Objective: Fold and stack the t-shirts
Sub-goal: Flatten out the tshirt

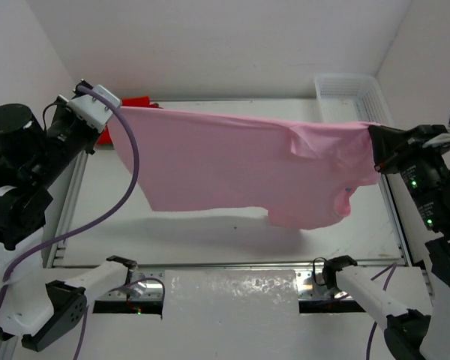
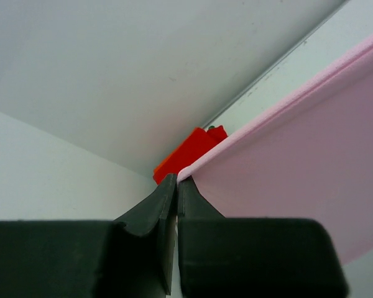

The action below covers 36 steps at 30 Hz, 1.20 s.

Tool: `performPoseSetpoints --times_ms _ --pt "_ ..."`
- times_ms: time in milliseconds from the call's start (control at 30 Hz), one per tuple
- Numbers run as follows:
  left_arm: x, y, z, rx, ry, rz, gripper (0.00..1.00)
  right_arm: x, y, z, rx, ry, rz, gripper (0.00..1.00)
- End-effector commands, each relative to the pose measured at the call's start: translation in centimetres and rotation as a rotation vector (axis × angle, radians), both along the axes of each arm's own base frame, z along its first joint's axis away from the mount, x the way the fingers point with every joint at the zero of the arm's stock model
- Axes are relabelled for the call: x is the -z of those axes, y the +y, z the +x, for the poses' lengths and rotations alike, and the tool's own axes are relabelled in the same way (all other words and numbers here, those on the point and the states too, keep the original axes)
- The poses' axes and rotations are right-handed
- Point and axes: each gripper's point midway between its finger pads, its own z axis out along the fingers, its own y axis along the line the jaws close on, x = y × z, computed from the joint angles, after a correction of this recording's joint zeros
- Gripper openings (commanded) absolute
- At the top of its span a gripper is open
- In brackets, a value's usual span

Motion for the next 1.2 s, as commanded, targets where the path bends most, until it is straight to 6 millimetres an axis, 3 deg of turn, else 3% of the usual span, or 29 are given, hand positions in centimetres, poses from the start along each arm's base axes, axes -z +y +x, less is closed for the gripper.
performPoseSetpoints --times_ms 0,33,67,100,167,200,233,300,333,367,400,433,467,500,533,567,600,633,667,700,767,800,867,967,1000,1067,1167 --pt "3.7 0.8 4.2 -0.106 0.123 0.026 0.00 5.1 0.8 4.7 0.016 0.183 -0.051 0.00" --pt "4.1 0.7 5.4 -0.115 0.124 0.022 0.00 6.1 1.0 5.8 0.018 0.214 -0.061 0.00" --pt "5.8 0.6 6.6 -0.125 0.162 0.031 0.00 6.6 1.0 6.9 0.033 0.224 -0.070 0.00" --pt "7.2 0.4 8.1 -0.137 0.194 0.038 0.00 8.8 1.4 9.1 0.041 0.288 -0.092 0.00" --pt "8.6 0.5 10.7 -0.176 0.197 0.043 0.00 10.0 1.7 11.8 0.052 0.304 -0.118 0.00" --pt "11.3 0.4 12.8 -0.188 0.254 0.056 0.00 12.3 2.1 14.4 0.060 0.366 -0.145 0.00" --pt "13.6 0.4 15.4 -0.207 0.288 0.047 0.00 12.9 2.0 16.1 0.075 0.367 -0.162 0.00" --pt "15.7 0.9 18.2 -0.231 0.318 0.037 0.00 15.1 2.7 19.1 0.067 0.412 -0.175 0.00" --pt "16.5 1.8 20.2 -0.259 0.317 0.003 0.00 18.2 2.8 22.0 0.071 0.480 -0.183 0.00" --pt "19.4 2.0 22.7 -0.277 0.371 0.002 0.00 19.0 3.0 24.0 0.068 0.475 -0.175 0.00" --pt "20.2 2.6 24.4 -0.295 0.372 -0.017 0.00 19.7 3.0 25.6 0.062 0.482 -0.167 0.00" --pt "21.6 2.6 25.7 -0.298 0.397 -0.018 0.00 23.6 3.2 28.3 0.060 0.555 -0.181 0.00" --pt "24.3 2.4 27.9 -0.303 0.438 -0.013 0.00 24.5 3.4 30.1 0.053 0.555 -0.181 0.00" --pt "25.4 2.4 29.1 -0.308 0.447 -0.014 0.00 24.2 3.6 32.0 0.044 0.539 -0.174 0.00" --pt "26.4 2.1 30.4 -0.302 0.448 -0.024 0.00 25.5 3.6 33.6 0.035 0.558 -0.169 0.00" --pt "28.8 1.8 32.4 -0.306 0.475 -0.027 0.00 30.0 3.7 35.8 0.033 0.642 -0.181 0.00" --pt "29.7 1.7 33.6 -0.309 0.472 -0.037 0.00 28.7 4.0 37.9 0.033 0.601 -0.172 0.00" --pt "30.6 1.7 34.9 -0.323 0.467 -0.047 0.00 30.0 3.4 39.2 0.045 0.616 -0.168 0.00" --pt "32.4 1.6 37.0 -0.334 0.470 -0.054 0.00 34.3 3.3 40.9 0.050 0.677 -0.172 0.00" --pt "33.1 1.6 38.0 -0.346 0.463 -0.064 0.00 33.6 2.4 42.7 0.072 0.642 -0.156 0.00" --pt "35.3 1.6 40.4 -0.364 0.450 -0.075 0.00 35.6 1.6 44.7 0.092 0.642 -0.129 0.00" --pt "35.5 1.6 41.3 -0.373 0.426 -0.083 0.00 38.1 0.6 45.7 0.109 0.664 -0.107 0.00" --pt "37.3 1.7 42.3 -0.381 0.422 -0.078 0.00 39.5 0.0 46.6 0.103 0.657 -0.058 0.00" --pt "37.8 1.3 42.6 -0.360 0.412 -0.086 0.00 42.0 -1.0 46.2 0.107 0.696 0.012 0.00" --pt "37.7 1.1 42.6 -0.345 0.408 -0.086 0.00 41.2 -1.1 46.0 0.109 0.684 0.015 0.00" --pt "37.4 1.0 42.1 -0.333 0.404 -0.077 0.00 41.8 -1.3 45.2 0.112 0.684 0.016 0.00" --pt "36.2 1.0 41.9 -0.320 0.385 -0.053 0.00 40.1 -1.3 45.0 0.096 0.663 0.051 0.00"
